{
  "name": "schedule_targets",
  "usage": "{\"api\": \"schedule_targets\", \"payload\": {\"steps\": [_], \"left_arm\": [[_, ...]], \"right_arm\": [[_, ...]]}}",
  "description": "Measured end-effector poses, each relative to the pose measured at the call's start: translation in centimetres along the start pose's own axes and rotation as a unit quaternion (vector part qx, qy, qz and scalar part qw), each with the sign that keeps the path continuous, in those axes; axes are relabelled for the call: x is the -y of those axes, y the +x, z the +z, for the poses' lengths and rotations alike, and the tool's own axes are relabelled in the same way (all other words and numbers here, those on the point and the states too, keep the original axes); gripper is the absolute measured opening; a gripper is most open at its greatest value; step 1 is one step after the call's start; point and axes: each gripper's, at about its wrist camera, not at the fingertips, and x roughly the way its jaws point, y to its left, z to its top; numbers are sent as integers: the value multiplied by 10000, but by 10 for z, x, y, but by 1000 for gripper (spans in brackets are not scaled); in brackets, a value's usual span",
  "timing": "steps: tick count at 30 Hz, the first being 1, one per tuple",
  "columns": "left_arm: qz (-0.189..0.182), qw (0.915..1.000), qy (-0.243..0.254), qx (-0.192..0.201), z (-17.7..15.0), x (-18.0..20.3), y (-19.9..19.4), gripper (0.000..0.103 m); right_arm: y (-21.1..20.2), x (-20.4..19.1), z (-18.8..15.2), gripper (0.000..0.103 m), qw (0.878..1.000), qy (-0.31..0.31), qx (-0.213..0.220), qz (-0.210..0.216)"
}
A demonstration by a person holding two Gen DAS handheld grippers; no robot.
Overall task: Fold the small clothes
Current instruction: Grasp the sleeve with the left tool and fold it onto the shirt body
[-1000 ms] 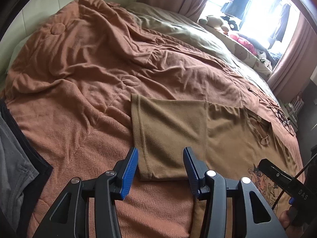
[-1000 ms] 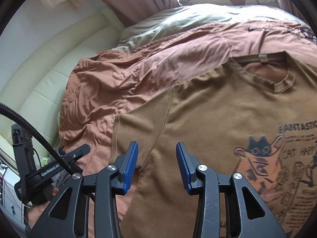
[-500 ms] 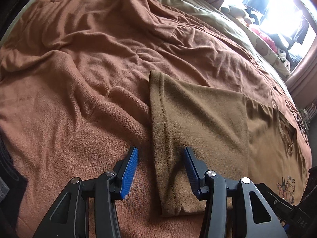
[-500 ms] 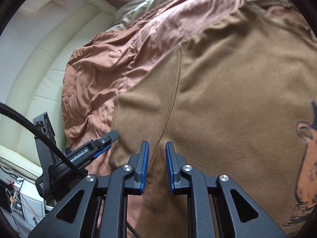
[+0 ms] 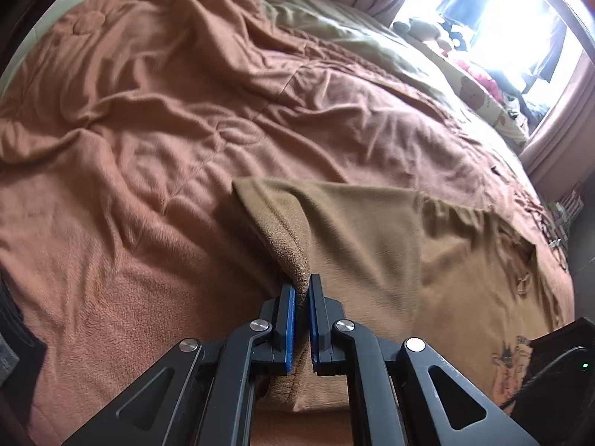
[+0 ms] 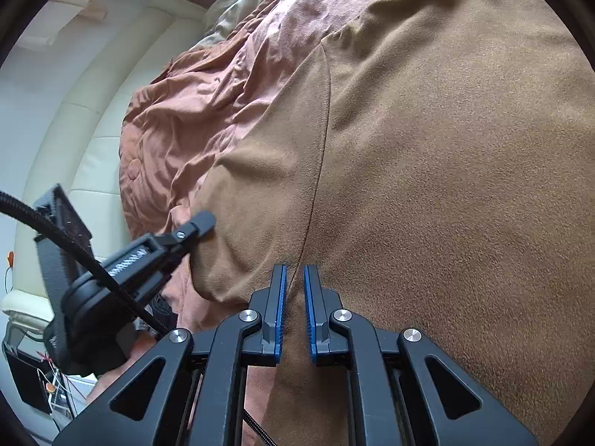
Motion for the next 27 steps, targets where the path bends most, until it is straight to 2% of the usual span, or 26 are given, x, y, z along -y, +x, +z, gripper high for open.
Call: {"api": "schedule_targets", "payload": {"steps": [4,6,8,9,14,20,27], "left_arm": [[-156,9998,128,85,8,17,-20,7],[-245,9995,184,121,9,28,-28,7],[-334,9990,256,135,10,40,-35,7],[-376,9988,274,132,10,45,-38,7],[-643,9970,417,69,5,73,-46,7],[-982,9932,615,-138,-13,112,-39,7],[-1456,9848,814,-492,-40,153,-27,7]], "right_arm": [[-20,-6,1,8,9998,-77,190,-33],[-33,-8,1,20,9994,-102,323,-102],[-48,-5,-1,62,9986,-57,500,-156],[-57,-3,-2,67,9978,-10,622,-207],[-89,10,-8,68,9958,328,841,-118],[-131,27,-18,68,9923,561,1058,-307],[-171,45,-43,68,9882,821,1190,-505]]}}
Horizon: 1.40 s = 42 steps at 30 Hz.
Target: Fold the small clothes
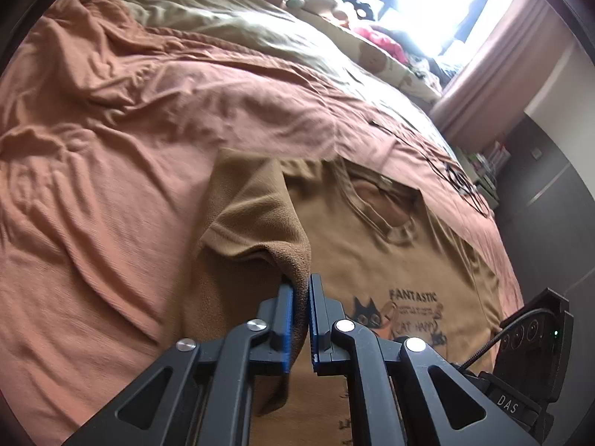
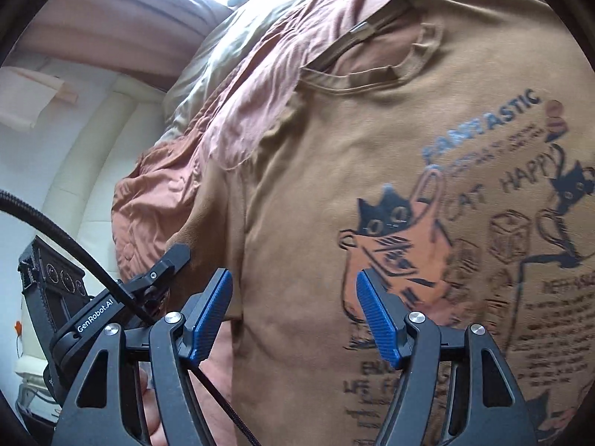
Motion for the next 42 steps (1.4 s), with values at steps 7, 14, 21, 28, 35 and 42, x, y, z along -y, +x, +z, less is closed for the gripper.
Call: {"api": "schedule_targets", "payload": {"steps": [7,14,21,28,35,42], "left_arm": [[39,10000,78,-25,-5,4,-7,52],[390,9992,-90,19,3,-18,2,57],[526,9976,-237,-395,1,-28,49,57],[744,9948,-182,-664,0,-27,88,57],[182,9975,-285,-624,12,-4,106,57],[-573,9958,-110,-699,10,39,109,57]], "right_arm": [[-21,5,-1,68,9999,22,169,-4],[-7,21,9,68,9993,305,24,214],[-3,34,20,68,9990,404,47,206],[-1,50,26,68,9986,510,109,97],[-11,63,27,68,9973,678,281,73],[-25,73,29,68,9960,778,437,45]]}}
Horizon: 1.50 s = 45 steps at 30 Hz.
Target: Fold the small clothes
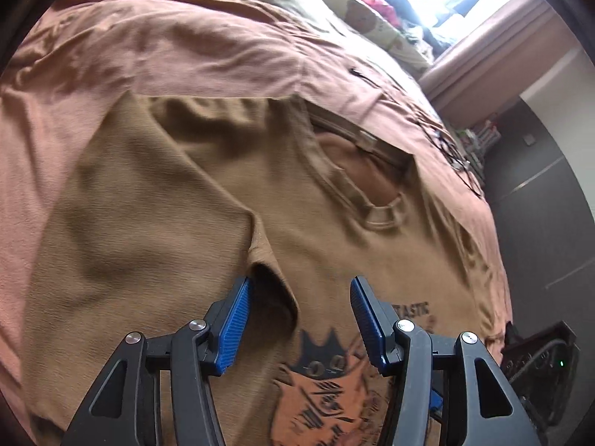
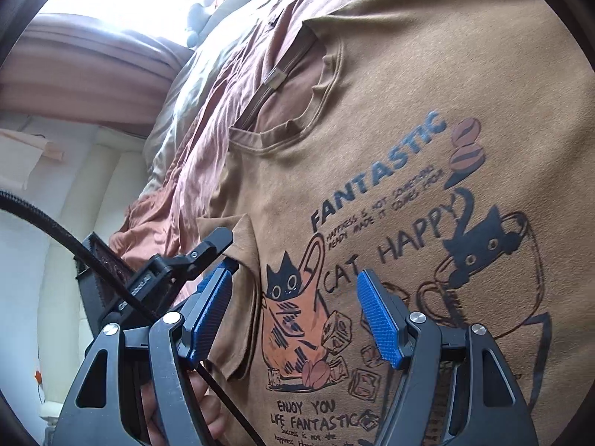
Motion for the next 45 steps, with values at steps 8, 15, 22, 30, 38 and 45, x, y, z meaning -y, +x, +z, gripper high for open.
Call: {"api": "schedule_targets", "payload": {"steps": [8,15,22,30,38,45], "left_arm": [[437,9984,317,194,-1,4,-34,57],[1305,9905,298,323,2,-46,-64,57],[1593,9871,76,169,-9,-91,-80,40],[1626,9867,36,-53,-27,-116,-91,29],[1405,9897,50,-264,-42,-124,-97,29],[1477,9877,282,-423,-54,-123,-96,29]], "right_arm": [[-12,1,2,68,9999,-7,76,91],[3,-12,-3,64,9994,-280,-59,216],[37,-26,-5,47,9973,-555,-371,309],[78,-38,-13,38,9937,-578,-792,547],[103,-47,-18,28,9924,-686,-1005,195],[117,-49,0,0,9934,-799,-814,140]]}}
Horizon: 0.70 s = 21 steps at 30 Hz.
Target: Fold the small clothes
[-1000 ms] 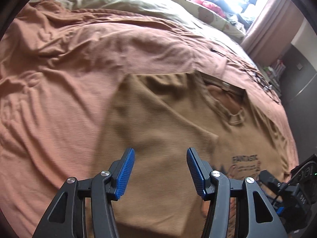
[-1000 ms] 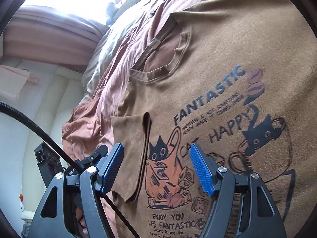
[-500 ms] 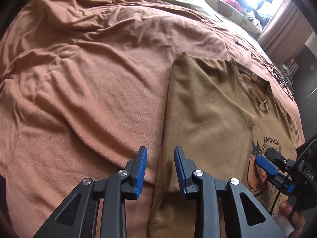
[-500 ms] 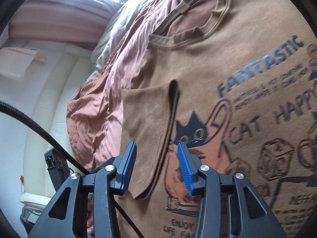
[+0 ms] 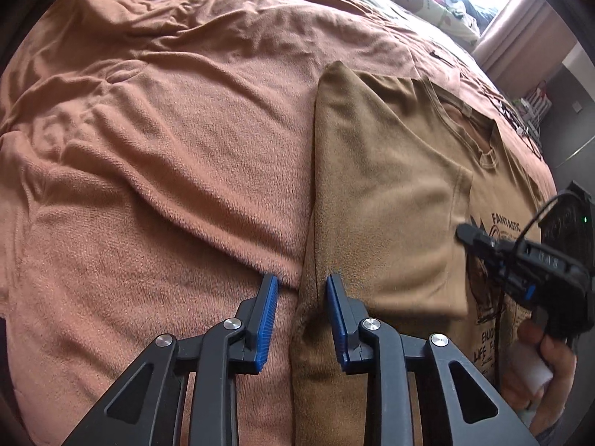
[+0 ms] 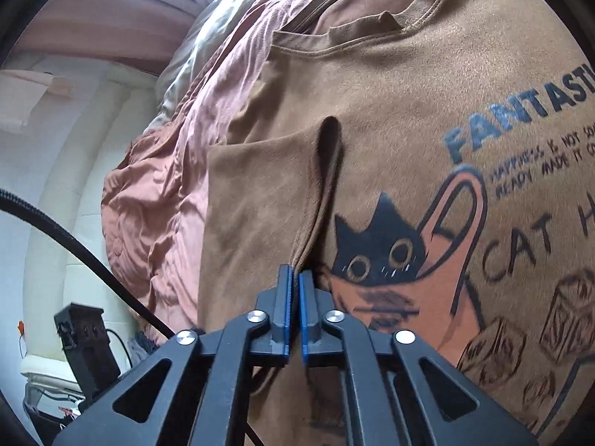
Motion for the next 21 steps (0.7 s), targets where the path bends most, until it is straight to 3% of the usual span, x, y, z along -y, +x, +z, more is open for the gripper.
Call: {"api": "schedule_targets", "payload": {"steps": [7,12,13,15,16,17,21], "left_arm": [[73,10000,16,-8,-6,1,-2,30],[131,9999,-35,-39,-9,9,-12,30],[130,9999,-46,-25,-10,12,-16,30],[106,9999,-77,32,-12,17,-25,30],[99,9999,-87,61,-13,21,-30,30],[88,9999,-94,95,-13,24,-35,30],[46,9997,-56,245,-16,46,-58,31]], "right_arm": [[6,-6,-7,0,9999,49,103,-44],[-17,-1,-12,4,9998,156,29,-99],[-23,-2,-13,12,9998,160,66,-106],[-43,2,-16,38,9996,231,183,26],[-52,3,-19,58,9994,239,259,36],[-62,2,-24,63,9991,221,367,12],[-87,-2,-37,63,9993,141,360,1]]}}
